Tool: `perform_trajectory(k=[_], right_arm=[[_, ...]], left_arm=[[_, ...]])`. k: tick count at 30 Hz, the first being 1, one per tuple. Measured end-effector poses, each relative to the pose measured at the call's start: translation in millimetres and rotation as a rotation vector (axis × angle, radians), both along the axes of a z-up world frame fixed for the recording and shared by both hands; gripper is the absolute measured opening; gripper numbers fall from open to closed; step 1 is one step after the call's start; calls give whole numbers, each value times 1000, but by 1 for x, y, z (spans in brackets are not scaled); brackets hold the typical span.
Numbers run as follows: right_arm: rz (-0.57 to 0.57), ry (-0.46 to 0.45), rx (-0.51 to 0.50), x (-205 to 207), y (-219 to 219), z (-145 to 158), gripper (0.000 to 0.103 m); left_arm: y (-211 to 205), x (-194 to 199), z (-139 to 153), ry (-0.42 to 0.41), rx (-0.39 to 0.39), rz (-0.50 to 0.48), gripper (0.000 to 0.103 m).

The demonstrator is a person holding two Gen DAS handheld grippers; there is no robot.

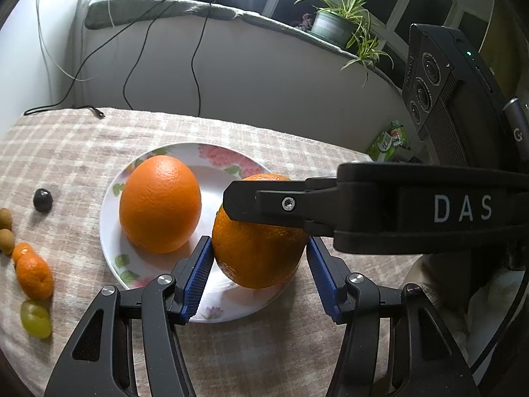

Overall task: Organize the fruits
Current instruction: 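Lower the orange beside the first one and open the right tool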

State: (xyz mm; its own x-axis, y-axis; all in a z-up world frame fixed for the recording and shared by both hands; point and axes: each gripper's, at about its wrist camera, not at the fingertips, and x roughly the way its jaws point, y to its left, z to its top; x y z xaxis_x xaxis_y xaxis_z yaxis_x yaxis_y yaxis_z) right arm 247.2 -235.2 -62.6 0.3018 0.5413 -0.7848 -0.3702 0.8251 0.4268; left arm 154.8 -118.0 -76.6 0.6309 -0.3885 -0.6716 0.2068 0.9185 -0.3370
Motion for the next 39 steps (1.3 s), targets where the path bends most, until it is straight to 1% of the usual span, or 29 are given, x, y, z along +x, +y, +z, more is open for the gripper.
perform_trajectory(k=[4, 5, 8, 12, 16, 23, 33, 36, 39], right_arm=[[-5, -13, -15, 1, 1, 0, 73], [-5, -24, -24, 1, 1, 1, 73], [-2, -27, -7, 2, 0, 5, 73], [-26, -51, -20, 2, -1, 10, 73], [-41, -51, -14, 3, -5, 10, 73], [-56, -78, -32, -3, -7, 14, 73], [-88, -155, -70, -14, -6, 21, 75], [-96, -187, -77, -21, -4, 24, 75], [-98, -227, -80, -29, 0, 27, 75]], left_arm=[[-5, 3, -2, 7, 28, -4, 57], [-4, 2, -2, 3, 20, -6, 55], [-4, 0, 5, -27, 21, -6, 55], [-2, -2, 12, -44, 28, -8, 55], [1, -3, 11, -37, 23, -4, 55], [6, -8, 9, -28, 13, -4, 55], [25, -24, 7, -27, 7, 3, 55], [36, -32, 7, -37, -2, 9, 57], [47, -40, 10, -54, -7, 24, 57]])
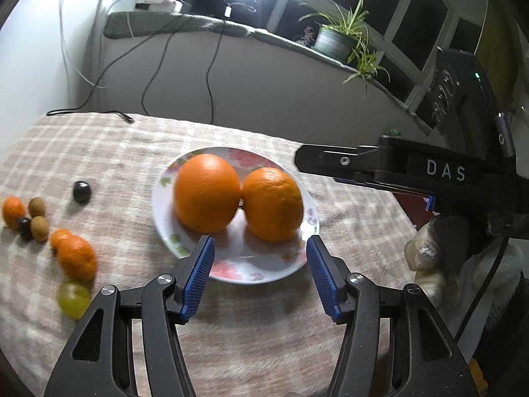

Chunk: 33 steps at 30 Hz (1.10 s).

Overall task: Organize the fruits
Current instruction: 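Lower the orange beside the first one and open the right tool, then move the right tool back toward the small mandarins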

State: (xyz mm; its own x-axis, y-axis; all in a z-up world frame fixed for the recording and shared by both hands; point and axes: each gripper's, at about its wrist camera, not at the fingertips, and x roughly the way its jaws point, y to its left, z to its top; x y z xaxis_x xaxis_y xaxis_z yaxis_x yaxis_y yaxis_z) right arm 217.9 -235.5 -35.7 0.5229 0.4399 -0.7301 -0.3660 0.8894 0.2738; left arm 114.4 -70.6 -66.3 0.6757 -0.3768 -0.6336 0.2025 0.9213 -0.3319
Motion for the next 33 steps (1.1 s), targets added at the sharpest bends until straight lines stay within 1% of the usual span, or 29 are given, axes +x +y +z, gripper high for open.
perform_trajectory(k=[2, 4, 5, 6, 8, 11, 12, 15, 19, 23, 29, 30, 33], right_arm=[[6, -37, -4, -6, 3, 3, 76], [12, -82, -8, -13, 7, 6, 81], [16, -102, -9, -17, 8, 8, 86], [21, -130, -6, -22, 11, 11, 88], [32, -157, -5, -28, 16, 13, 88], [61, -175, -20, -35, 27, 16, 89], [68, -179, -26, -37, 30, 16, 90], [103, -179, -43, -42, 42, 15, 94], [162, -175, -66, -47, 63, 12, 94], [225, -148, -60, -49, 80, 8, 94], [288, -120, -65, -48, 109, 0, 94], [298, -110, -69, -47, 115, -3, 94], [326, -86, -81, -43, 131, -9, 94]], left_arm=[[6, -4, 1, -5, 1, 8, 57], [15, -11, 2, -10, 9, 18, 57], [20, -14, 1, -12, 16, 26, 58], [25, -18, 0, -11, 21, 35, 58], [36, -24, -3, -5, 24, 50, 58], [53, -34, -8, 4, 40, 79, 58], [59, -37, -10, 6, 45, 91, 58], [76, -44, -15, 18, 47, 124, 58], [95, -51, -22, 32, 47, 164, 58], [112, -54, -31, 49, 19, 202, 58], [122, -50, -44, 76, -11, 218, 57], [122, -49, -46, 81, -13, 219, 55], [123, -45, -51, 90, -17, 222, 55]])
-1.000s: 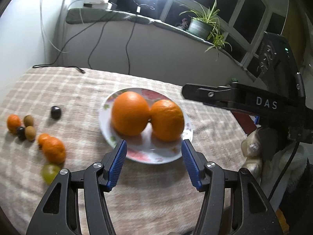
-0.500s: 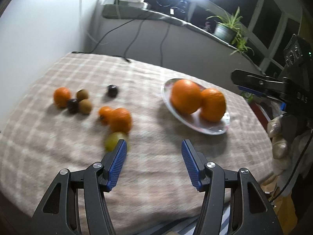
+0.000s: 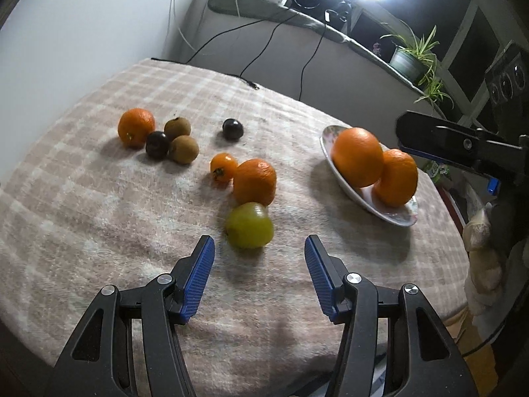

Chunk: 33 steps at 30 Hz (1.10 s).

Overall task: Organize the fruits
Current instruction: 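Move the right tool back toward the small mandarins, then grasp a small mandarin with the right tool and lift it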

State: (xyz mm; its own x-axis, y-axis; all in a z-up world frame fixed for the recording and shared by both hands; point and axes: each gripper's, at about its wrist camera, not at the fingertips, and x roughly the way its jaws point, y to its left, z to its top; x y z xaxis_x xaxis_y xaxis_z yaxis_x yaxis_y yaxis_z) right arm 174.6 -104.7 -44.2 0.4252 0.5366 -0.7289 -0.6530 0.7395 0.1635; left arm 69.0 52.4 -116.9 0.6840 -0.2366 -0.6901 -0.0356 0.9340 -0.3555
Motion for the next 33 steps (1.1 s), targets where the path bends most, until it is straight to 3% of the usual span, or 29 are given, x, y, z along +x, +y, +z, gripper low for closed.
perform_trajectory(k=[4, 11, 24, 33], right_arm=[[50, 40, -20, 7, 23, -12, 86], [84, 176, -24, 27, 50, -41, 62], [76, 252, -79, 46, 71, -69, 59], [88, 268, -92, 47, 79, -75, 46]], left_arm=[[5, 5, -5, 1, -16, 8, 49], [9, 11, -8, 3, -26, 2, 47], [8, 21, -10, -4, 6, -9, 46], [7, 24, -11, -12, 41, -24, 36]])
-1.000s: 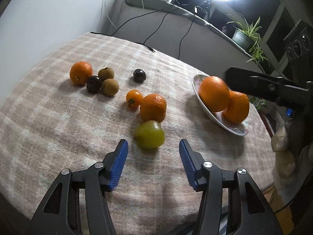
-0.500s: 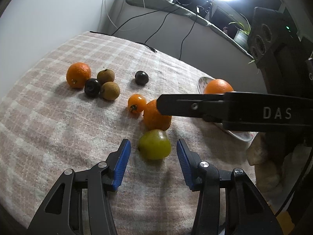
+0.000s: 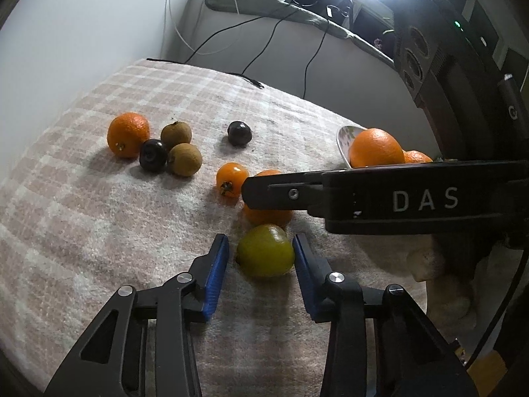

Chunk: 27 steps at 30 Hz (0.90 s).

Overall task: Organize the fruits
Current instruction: 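Grasp a small mandarin with the right tool and lift it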

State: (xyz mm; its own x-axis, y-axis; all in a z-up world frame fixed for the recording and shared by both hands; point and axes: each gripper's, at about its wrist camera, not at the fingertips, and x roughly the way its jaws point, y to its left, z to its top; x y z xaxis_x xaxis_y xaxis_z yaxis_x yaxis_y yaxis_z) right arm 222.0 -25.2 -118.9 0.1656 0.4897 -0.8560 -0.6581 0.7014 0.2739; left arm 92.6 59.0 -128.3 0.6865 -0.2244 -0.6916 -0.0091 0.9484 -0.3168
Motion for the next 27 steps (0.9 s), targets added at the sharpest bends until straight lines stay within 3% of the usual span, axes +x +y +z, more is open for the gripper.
perform_trajectory(k=[11, 27], right_arm=[[36, -46, -59, -7, 11, 2, 41], [-21, -87, 49, -16, -22, 34, 41]], left_arm=[[-2, -2, 0, -11, -2, -7, 31], [-7, -14, 20, -50, -38, -15, 31]])
